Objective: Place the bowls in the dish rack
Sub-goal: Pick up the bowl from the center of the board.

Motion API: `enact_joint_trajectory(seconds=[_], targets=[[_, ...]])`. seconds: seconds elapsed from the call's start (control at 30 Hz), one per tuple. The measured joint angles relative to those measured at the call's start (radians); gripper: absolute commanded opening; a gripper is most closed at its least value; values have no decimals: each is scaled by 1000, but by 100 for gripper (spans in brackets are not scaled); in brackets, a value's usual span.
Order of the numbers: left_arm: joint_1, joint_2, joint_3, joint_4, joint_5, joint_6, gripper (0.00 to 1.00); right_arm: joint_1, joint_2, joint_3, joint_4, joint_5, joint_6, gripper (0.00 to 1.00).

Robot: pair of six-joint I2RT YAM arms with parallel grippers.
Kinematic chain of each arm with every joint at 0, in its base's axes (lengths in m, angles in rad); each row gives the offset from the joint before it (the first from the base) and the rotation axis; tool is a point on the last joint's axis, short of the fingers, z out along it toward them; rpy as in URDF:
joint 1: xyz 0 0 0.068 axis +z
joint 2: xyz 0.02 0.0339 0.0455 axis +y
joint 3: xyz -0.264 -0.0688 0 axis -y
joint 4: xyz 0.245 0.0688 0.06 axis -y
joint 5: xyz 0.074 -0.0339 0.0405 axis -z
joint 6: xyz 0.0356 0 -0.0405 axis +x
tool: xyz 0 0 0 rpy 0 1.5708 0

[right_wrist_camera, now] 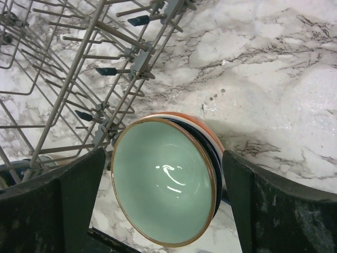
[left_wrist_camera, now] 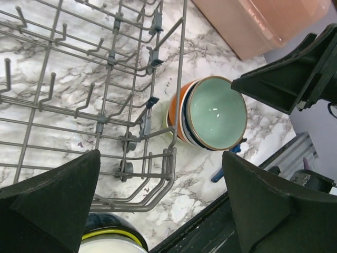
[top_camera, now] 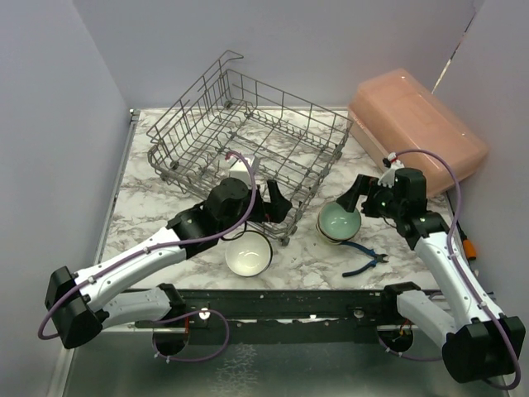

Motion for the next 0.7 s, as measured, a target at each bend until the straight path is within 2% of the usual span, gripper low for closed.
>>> enact_joint_trajectory(seconds=[0.03,0.13,0.2,0.27,0.37,0.5,0.57,0.67,0.7], targets=[[0,-14,0,-5,-11,3,99,0,2,-3,0,5,2,92],[0,-46,-2,-14,-40,7,99,0,3,-24,0,14,19,72],[0,-58,-4,-19,-51,7,99,0,2,-40,-2,24,31,69],[0,-63,-6,-20,-58,7,99,0,-5,-64,-3,44,48,61],[0,-63,-11,-23,-66,5,99,0,-19,-91,-8,85,70,58],[0,-63,-14,-28,-76,-2,99,0,-39,-106,-11,119,90,39],[0,-63,-14,-29,-78,-4,99,0,-45,-106,-11,134,94,34],[0,-63,-14,-30,-79,-5,99,0,-47,-106,-10,148,96,11],[0,-62,-14,-30,-79,-5,99,0,-46,-107,-10,156,96,9]])
